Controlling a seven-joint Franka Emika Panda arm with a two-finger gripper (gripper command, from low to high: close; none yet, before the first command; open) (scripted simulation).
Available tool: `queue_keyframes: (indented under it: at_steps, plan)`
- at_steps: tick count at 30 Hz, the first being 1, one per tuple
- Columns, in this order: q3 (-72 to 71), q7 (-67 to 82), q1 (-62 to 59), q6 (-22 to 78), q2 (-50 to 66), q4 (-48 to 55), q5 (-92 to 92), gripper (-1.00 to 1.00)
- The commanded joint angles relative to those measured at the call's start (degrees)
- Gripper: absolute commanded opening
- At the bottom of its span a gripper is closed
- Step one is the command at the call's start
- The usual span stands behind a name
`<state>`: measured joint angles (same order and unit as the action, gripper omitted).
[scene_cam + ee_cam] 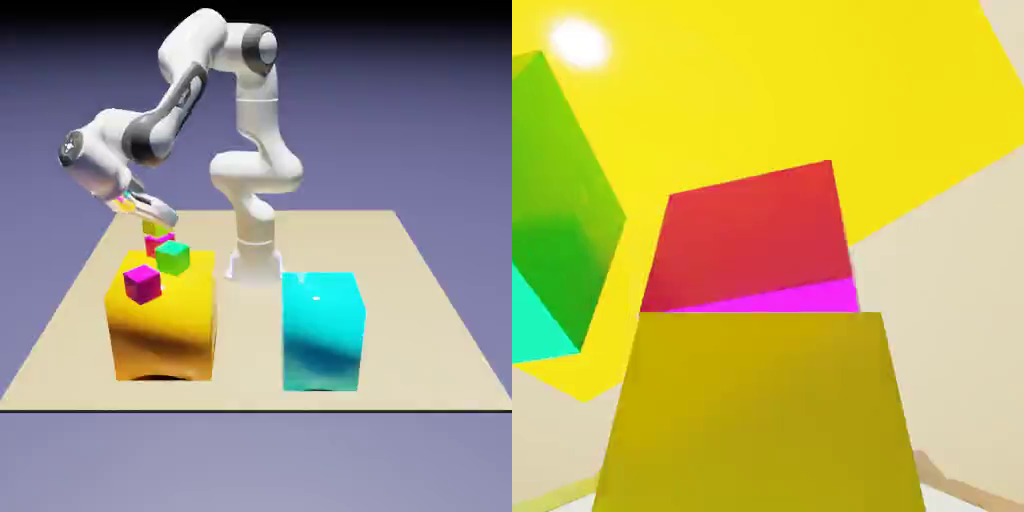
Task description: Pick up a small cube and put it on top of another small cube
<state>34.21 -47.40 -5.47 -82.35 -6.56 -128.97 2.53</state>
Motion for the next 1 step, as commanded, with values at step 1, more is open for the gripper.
queue_keyframes:
  at_steps: [1]
  plan:
    - [0.04, 0.24, 0.03, 1.61, 0.55, 2.07, -0.20, 1.00]
